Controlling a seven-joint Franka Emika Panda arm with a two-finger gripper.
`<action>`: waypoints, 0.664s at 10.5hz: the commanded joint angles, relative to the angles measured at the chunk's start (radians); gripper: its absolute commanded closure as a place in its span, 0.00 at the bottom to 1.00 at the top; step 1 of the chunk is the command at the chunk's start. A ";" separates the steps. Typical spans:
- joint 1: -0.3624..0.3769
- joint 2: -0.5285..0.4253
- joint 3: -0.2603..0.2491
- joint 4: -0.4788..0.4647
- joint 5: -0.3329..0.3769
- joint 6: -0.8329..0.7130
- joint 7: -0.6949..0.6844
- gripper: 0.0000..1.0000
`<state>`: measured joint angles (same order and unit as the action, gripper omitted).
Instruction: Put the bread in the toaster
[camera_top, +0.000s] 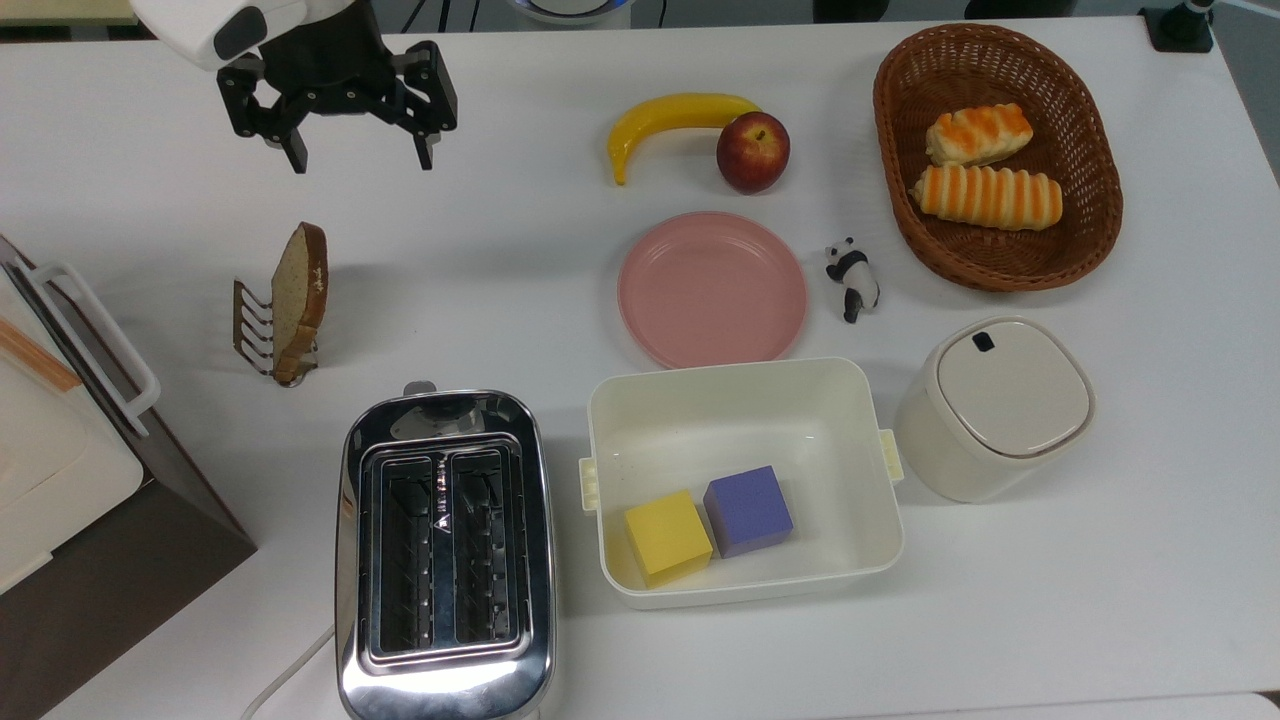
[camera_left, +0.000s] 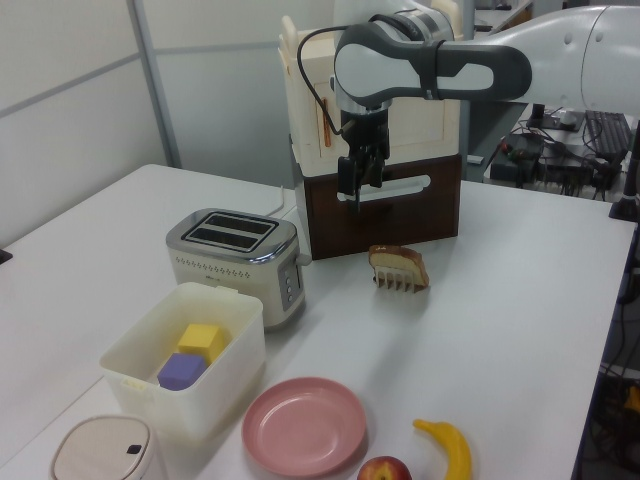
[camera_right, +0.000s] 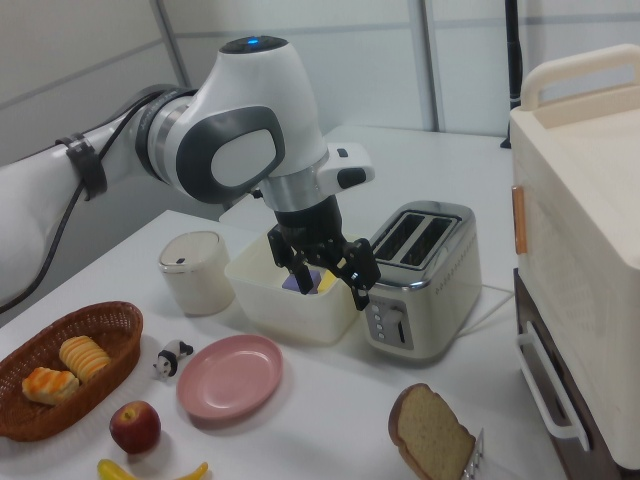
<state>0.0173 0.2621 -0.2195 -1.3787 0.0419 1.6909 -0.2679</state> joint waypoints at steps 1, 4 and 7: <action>0.001 -0.027 -0.012 -0.025 -0.017 -0.014 -0.022 0.00; -0.010 -0.021 -0.035 -0.029 -0.031 -0.013 -0.025 0.00; -0.043 -0.009 -0.040 -0.042 -0.059 -0.007 -0.027 0.00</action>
<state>-0.0008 0.2628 -0.2573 -1.3900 0.0028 1.6909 -0.2708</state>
